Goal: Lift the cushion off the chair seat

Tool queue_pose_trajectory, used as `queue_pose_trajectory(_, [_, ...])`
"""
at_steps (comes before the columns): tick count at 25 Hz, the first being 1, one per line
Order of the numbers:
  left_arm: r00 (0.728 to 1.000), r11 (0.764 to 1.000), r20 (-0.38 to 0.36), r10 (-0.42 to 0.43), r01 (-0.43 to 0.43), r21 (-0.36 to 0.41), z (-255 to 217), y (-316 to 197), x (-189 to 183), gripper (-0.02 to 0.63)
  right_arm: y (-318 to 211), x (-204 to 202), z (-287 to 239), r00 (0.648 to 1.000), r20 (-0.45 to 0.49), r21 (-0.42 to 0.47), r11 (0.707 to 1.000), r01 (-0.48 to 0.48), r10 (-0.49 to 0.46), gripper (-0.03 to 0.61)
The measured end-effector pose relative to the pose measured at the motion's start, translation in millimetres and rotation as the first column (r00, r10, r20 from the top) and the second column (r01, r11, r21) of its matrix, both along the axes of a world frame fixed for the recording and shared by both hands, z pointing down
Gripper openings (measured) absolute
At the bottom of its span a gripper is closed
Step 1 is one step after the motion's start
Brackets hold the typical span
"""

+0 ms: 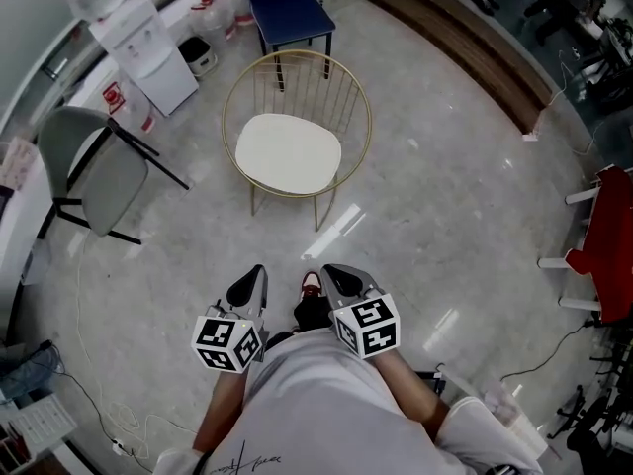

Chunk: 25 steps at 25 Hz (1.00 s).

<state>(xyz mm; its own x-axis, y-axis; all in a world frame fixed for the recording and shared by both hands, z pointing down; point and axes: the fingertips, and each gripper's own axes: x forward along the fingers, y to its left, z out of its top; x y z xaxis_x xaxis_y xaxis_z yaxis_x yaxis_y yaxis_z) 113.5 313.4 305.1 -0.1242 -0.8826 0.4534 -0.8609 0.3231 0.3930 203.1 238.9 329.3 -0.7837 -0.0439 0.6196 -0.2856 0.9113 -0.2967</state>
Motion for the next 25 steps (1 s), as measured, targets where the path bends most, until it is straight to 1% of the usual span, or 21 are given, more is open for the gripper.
queue_pose_trajectory(6, [1.000, 1.000, 0.028, -0.004, 0.004, -0.003, -4, -27, -12, 0.000, -30, -13, -8, 0.999, 0.046, 0.008, 1.000, -0.008, 0.008, 0.006])
queue_pose_trajectory(11, [0.999, 1.000, 0.030, 0.013, -0.013, 0.000, -9, -42, -11, 0.000, -46, -14, -16, 0.997, 0.070, 0.008, 0.999, -0.036, 0.035, 0.008])
queue_pose_trajectory(18, [0.998, 0.998, 0.013, 0.057, -0.057, -0.016, -5, -65, -19, 0.000, -62, -18, -10, 0.996, 0.055, -0.007, 0.998, -0.069, 0.070, 0.008])
queue_pose_trajectory(25, [0.994, 0.994, 0.010, 0.110, -0.109, -0.011, -3, -100, -44, 0.000, -97, -34, -10, 0.989, 0.052, -0.003, 0.990, -0.141, 0.141, 0.008])
